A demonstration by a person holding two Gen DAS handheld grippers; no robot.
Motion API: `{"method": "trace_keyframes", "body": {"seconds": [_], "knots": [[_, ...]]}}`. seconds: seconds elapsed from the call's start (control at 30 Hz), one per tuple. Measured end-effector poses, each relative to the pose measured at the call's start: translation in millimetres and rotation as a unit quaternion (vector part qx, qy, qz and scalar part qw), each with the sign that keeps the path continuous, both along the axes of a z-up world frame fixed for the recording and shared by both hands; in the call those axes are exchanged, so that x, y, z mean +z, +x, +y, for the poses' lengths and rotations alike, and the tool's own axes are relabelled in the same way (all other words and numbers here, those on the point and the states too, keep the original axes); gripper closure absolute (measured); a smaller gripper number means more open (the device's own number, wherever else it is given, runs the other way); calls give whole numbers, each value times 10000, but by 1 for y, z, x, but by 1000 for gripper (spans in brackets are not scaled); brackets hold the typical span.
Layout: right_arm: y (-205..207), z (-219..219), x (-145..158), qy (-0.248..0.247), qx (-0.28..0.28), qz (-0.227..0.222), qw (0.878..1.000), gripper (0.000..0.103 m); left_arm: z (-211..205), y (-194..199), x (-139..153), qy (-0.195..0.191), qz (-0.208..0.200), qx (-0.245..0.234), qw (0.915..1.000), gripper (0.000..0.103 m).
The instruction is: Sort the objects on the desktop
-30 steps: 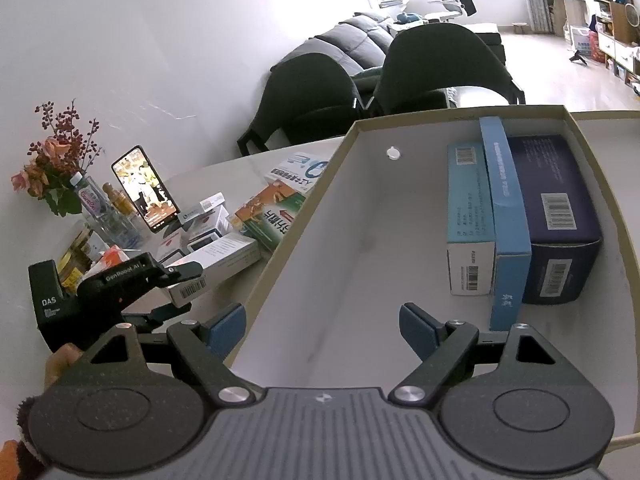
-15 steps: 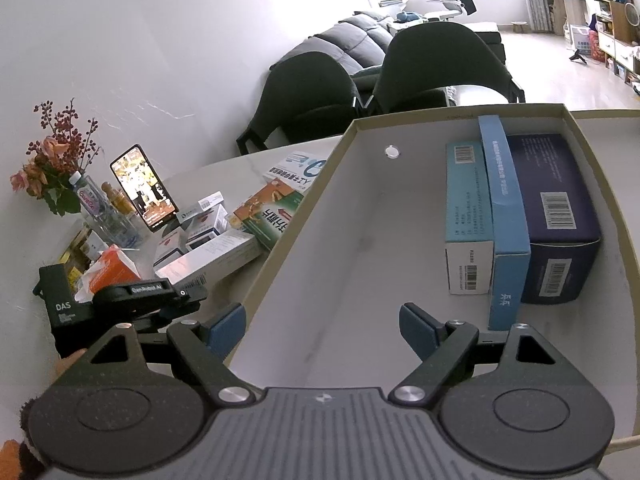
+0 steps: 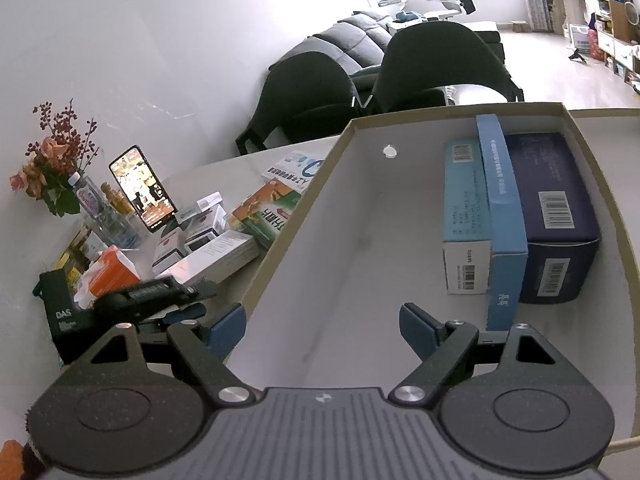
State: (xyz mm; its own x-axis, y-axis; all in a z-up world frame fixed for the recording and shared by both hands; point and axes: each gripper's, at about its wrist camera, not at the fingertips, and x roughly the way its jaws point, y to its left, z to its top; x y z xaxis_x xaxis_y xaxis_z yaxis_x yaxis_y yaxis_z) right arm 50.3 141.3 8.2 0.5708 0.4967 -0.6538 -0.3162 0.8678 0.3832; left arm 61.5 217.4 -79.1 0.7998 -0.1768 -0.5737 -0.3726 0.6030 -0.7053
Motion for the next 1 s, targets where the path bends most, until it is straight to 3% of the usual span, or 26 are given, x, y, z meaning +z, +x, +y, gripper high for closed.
{"method": "trace_keyframes", "body": {"seconds": [0.1, 0.2, 0.4, 0.6, 0.8, 0.87, 1.0], "knots": [[0, 1, 0, -2, 13, 4, 10000, 17, 10, -5, -8, -468, -37, 303, 9984, 58], [0, 4, -1, -16, 61, 13, 10000, 17, 13, -9, -14, -692, -43, 530, 9962, 68], [3, 13, 0, -57, 154, 11, 9999, 17, 20, -14, -26, -1192, -29, 833, 9894, 66], [15, 44, 8, 50, 570, 5, 9984, 17, 16, -15, -20, -765, 74, 632, 9950, 62], [28, 77, 15, 161, 990, 0, 9950, 17, 10, -9, -6, -211, 222, -217, 9993, 42], [31, 87, 17, 97, 1020, -24, 9947, 13, 6, -7, -1, 88, 295, -594, 9978, 34], [32, 103, 23, -87, 1001, -247, 9946, 16, 2, -9, 8, 559, 393, -1051, 9921, 22]]}}
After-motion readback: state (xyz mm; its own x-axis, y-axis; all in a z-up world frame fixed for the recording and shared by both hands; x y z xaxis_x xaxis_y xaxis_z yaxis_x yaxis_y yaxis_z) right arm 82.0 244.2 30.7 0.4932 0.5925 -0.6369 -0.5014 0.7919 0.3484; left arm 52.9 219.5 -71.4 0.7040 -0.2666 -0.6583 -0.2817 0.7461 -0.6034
